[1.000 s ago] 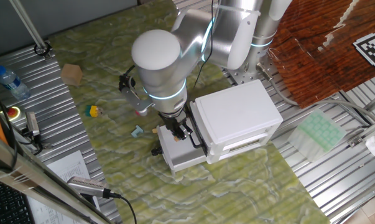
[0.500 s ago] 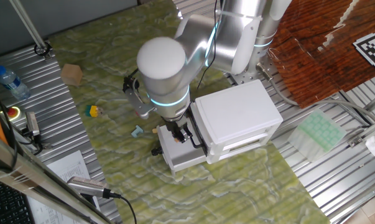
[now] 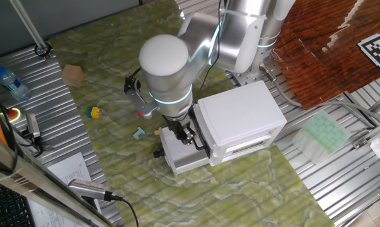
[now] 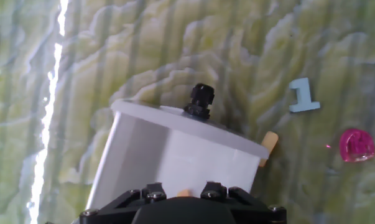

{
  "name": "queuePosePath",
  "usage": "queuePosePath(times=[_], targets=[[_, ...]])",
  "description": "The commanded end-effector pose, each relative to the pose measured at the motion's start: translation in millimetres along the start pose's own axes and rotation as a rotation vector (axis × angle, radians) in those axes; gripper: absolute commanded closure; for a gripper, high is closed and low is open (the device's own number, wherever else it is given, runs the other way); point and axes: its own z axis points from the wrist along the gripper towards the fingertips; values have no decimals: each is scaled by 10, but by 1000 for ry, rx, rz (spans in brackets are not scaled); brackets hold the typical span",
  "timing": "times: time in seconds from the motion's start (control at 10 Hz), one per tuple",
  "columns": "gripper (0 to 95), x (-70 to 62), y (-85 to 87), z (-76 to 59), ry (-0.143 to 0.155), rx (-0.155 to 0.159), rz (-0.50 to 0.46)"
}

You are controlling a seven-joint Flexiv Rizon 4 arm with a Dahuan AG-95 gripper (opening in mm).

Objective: Put things in the drawer

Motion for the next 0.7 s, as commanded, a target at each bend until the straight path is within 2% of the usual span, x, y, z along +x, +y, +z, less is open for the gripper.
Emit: queuePosePath(times=[0.1, 0.2, 0.3, 0.4, 0.5, 0.7], targets=[[570, -112, -117, 7, -42, 16, 12], [570, -207, -162, 13, -53, 15, 27], [760, -325, -170, -10, -56, 10, 44], [760, -398, -144, -32, -55, 10, 53], [760, -433, -114, -36, -72, 9, 56], [760, -435, -119, -23, -76, 15, 77]])
